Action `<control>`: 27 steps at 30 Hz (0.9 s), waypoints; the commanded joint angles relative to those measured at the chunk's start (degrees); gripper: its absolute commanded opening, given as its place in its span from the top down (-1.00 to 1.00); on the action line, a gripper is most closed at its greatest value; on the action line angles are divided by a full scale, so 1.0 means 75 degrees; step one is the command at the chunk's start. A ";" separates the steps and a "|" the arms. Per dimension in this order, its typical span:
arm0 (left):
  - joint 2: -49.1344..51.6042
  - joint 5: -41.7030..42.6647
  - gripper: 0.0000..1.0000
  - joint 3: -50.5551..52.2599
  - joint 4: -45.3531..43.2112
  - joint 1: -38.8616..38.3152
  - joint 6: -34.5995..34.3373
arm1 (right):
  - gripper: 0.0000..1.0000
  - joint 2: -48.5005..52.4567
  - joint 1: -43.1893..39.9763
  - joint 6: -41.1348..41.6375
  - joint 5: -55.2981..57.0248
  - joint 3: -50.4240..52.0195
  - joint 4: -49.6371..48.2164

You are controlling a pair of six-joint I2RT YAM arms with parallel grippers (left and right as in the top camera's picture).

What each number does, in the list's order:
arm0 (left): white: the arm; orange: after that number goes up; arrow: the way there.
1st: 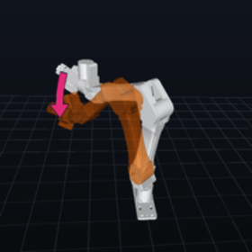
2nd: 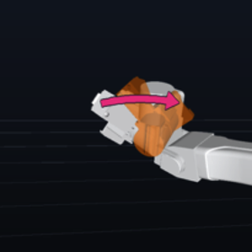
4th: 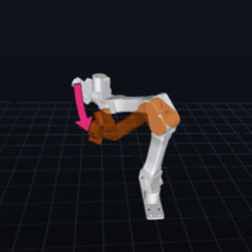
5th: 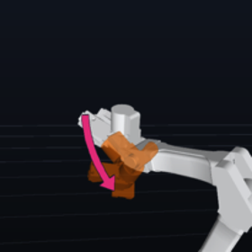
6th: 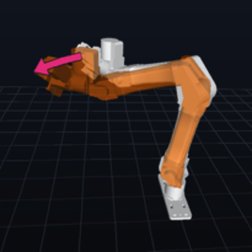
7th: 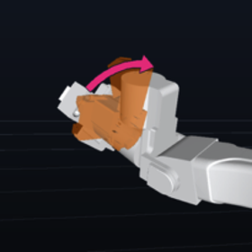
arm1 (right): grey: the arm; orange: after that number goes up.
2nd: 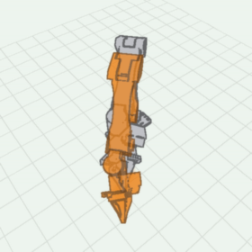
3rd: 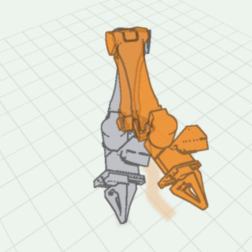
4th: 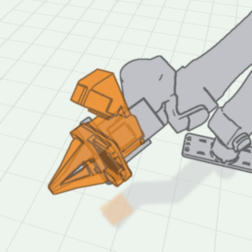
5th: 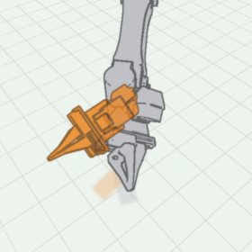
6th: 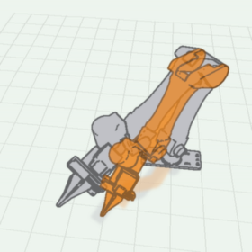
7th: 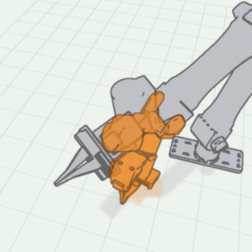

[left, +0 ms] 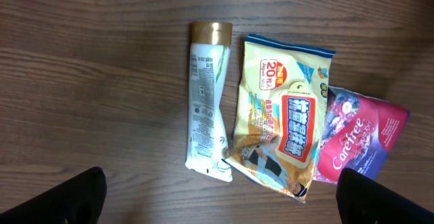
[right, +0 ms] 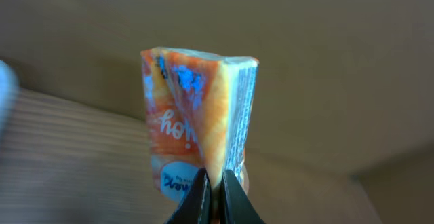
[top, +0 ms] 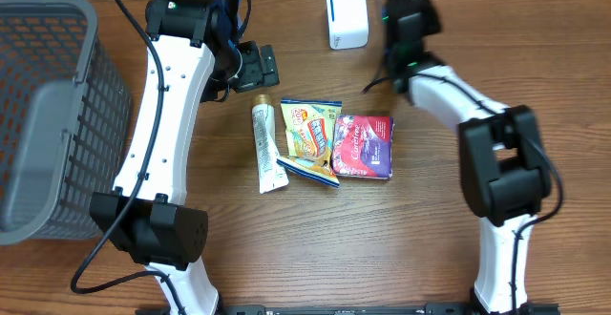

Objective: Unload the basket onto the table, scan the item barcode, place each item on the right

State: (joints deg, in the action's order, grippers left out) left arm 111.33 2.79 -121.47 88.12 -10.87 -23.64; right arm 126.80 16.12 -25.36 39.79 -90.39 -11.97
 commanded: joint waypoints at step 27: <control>-0.0003 0.0020 -0.99 -0.0009 -0.0012 -0.0052 -0.0079 | 0.93 -0.1376 -0.7160 0.6388 -0.5152 -0.0090 0.6222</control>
State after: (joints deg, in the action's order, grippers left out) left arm 111.33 2.79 -121.47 88.09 -10.87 -23.64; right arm 117.27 -35.68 18.02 5.13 -90.94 34.44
